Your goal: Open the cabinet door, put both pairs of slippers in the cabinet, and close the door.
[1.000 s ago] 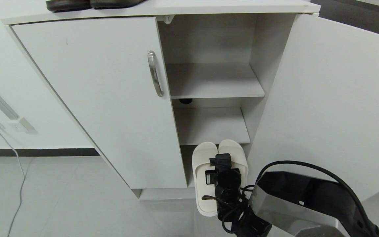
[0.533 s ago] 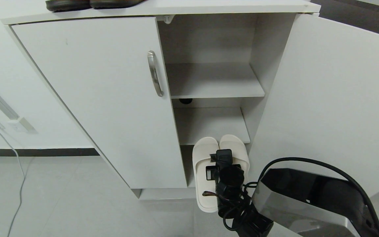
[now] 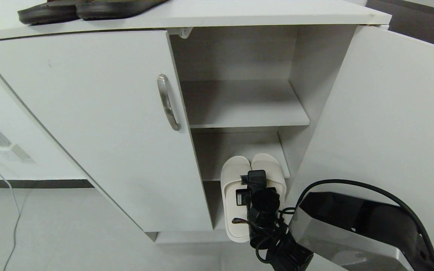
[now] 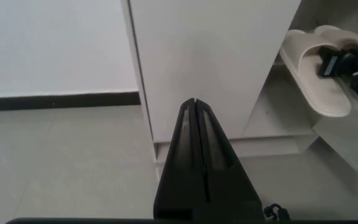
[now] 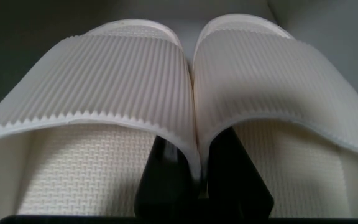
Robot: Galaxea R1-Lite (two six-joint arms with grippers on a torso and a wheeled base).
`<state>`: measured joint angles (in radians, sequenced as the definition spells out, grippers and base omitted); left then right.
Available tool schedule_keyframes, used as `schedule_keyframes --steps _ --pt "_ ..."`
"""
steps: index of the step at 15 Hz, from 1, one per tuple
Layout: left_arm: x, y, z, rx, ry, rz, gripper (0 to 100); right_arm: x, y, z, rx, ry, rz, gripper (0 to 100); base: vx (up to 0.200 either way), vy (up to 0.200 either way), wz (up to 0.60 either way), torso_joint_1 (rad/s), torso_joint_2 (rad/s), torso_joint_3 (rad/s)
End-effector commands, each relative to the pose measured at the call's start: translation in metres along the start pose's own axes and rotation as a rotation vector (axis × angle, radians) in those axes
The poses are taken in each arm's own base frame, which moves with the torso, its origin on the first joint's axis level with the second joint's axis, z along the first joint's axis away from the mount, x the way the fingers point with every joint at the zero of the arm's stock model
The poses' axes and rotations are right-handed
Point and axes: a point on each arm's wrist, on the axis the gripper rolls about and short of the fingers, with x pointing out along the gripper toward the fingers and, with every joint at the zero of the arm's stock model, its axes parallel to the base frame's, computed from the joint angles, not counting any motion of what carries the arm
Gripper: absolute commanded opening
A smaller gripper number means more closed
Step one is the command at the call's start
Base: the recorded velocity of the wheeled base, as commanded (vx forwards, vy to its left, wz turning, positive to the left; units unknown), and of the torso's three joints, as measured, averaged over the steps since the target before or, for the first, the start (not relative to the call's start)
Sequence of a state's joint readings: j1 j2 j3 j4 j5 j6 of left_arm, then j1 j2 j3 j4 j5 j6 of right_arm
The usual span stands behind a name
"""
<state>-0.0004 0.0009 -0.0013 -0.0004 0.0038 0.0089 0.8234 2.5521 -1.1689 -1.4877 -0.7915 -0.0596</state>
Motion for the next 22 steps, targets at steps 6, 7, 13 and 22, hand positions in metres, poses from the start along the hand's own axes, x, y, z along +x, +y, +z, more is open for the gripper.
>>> schedule_keyframes --steps 6,7,13,22 --pt "0.000 0.000 0.000 -0.009 -0.001 0.001 0 0.001 -0.001 -0.003 -0.008 0.007 0.001 0 0.033 0.000 0.00 0.000 0.00 0.000" --pt "0.000 0.000 0.000 -0.009 -0.001 0.003 0 0.001 -0.001 -0.005 -0.009 0.010 0.001 0 0.000 0.000 0.00 0.000 0.00 0.000" --pt "0.000 0.000 0.000 -0.007 0.001 0.006 0 0.035 -0.014 -0.008 -0.032 0.033 -0.016 0 0.000 0.000 0.00 0.000 0.00 0.000" --pt "0.000 0.000 0.000 -0.007 0.001 0.006 0 0.096 0.004 0.022 -0.008 0.027 0.003 0 0.000 0.000 0.00 0.000 0.00 0.000"
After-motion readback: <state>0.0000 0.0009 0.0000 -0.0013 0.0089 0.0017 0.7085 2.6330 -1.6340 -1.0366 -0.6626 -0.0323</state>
